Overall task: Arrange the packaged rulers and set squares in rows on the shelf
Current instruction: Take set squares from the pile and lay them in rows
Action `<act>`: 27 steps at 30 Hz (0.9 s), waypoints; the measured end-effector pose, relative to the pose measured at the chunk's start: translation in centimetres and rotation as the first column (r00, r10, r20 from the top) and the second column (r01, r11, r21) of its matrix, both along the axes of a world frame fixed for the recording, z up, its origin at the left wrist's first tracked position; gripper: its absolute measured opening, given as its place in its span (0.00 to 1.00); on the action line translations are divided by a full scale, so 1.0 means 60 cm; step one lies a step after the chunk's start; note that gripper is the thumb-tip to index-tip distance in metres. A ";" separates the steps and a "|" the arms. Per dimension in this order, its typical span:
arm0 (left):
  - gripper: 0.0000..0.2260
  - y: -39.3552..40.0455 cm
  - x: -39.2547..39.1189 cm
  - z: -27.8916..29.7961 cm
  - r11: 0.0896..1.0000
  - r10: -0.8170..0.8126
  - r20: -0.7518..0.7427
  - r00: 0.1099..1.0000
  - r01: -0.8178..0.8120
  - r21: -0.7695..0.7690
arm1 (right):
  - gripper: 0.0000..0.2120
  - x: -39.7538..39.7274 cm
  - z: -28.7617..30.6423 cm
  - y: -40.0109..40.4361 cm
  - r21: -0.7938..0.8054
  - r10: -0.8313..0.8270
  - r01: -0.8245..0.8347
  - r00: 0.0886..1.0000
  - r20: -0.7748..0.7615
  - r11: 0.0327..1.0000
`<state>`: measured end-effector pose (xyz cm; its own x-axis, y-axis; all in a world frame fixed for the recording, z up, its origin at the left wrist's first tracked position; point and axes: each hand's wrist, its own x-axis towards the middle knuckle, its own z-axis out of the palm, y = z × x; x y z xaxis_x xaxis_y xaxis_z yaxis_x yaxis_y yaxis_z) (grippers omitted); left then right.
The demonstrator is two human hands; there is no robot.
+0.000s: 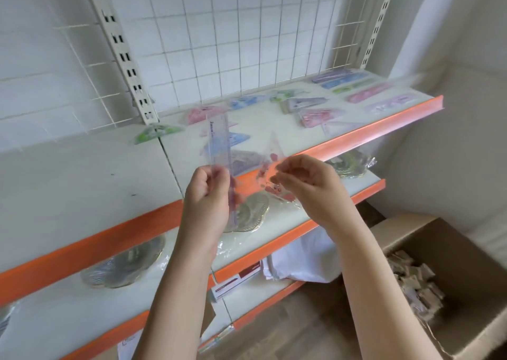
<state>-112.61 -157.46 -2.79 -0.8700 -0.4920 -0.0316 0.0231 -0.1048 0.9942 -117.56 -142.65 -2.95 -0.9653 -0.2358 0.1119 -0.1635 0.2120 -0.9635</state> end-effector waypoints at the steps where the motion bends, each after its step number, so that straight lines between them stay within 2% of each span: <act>1: 0.08 0.011 -0.005 0.000 1.000 0.007 0.008 1.000 -0.007 -0.014 | 0.08 -0.007 0.002 0.014 -0.033 0.006 -0.005 1.000 0.019 0.999; 4: 0.06 0.030 -0.020 -0.004 0.996 0.021 0.020 1.000 -0.020 -0.083 | 0.10 -0.027 0.008 0.039 -0.172 0.041 -0.024 0.995 0.094 0.985; 5: 0.06 0.032 -0.024 -0.005 0.994 0.023 0.017 1.000 -0.022 -0.110 | 0.14 -0.034 0.009 0.043 -0.216 0.052 -0.026 0.992 0.118 0.976; 8: 0.06 0.031 -0.039 -0.005 0.990 0.045 0.008 0.999 -0.044 -0.133 | 0.38 -0.056 0.009 0.048 -0.255 0.070 -0.033 0.988 0.138 0.966; 10: 0.07 0.023 -0.055 -0.002 0.989 0.080 0.018 0.997 -0.077 -0.128 | 0.43 -0.078 0.014 0.044 -0.249 0.083 -0.048 0.987 0.136 0.967; 11: 0.07 0.017 -0.065 -0.001 0.987 0.100 0.023 0.995 -0.097 -0.125 | 0.41 -0.091 0.018 0.039 -0.236 0.087 -0.054 0.987 0.132 0.970; 15: 0.05 -0.015 -0.109 0.006 0.978 0.175 0.000 0.985 -0.173 -0.115 | 0.17 -0.156 0.038 0.007 -0.211 0.058 -0.034 0.993 0.107 0.977; 17: 0.05 -0.036 -0.133 0.011 0.969 0.219 -0.011 0.976 -0.219 -0.111 | 0.10 -0.192 0.044 -0.015 -0.180 0.035 -0.020 0.996 0.080 0.983; 23: 0.07 -0.103 -0.180 0.026 0.930 0.335 -0.048 0.941 -0.339 -0.143 | 0.08 -0.297 0.067 -0.104 0.008 0.055 -0.054 0.998 -0.017 0.998; 26: 0.02 -0.131 -0.189 0.027 0.915 0.373 -0.063 0.926 -0.378 -0.144 | 0.08 -0.338 0.069 -0.162 -0.031 0.117 -0.115 0.992 0.043 0.993; 27: 0.03 -0.139 -0.191 0.028 0.906 0.391 -0.073 0.918 -0.397 -0.147 | 0.07 -0.352 0.067 -0.182 -0.060 0.143 -0.139 0.986 0.079 0.989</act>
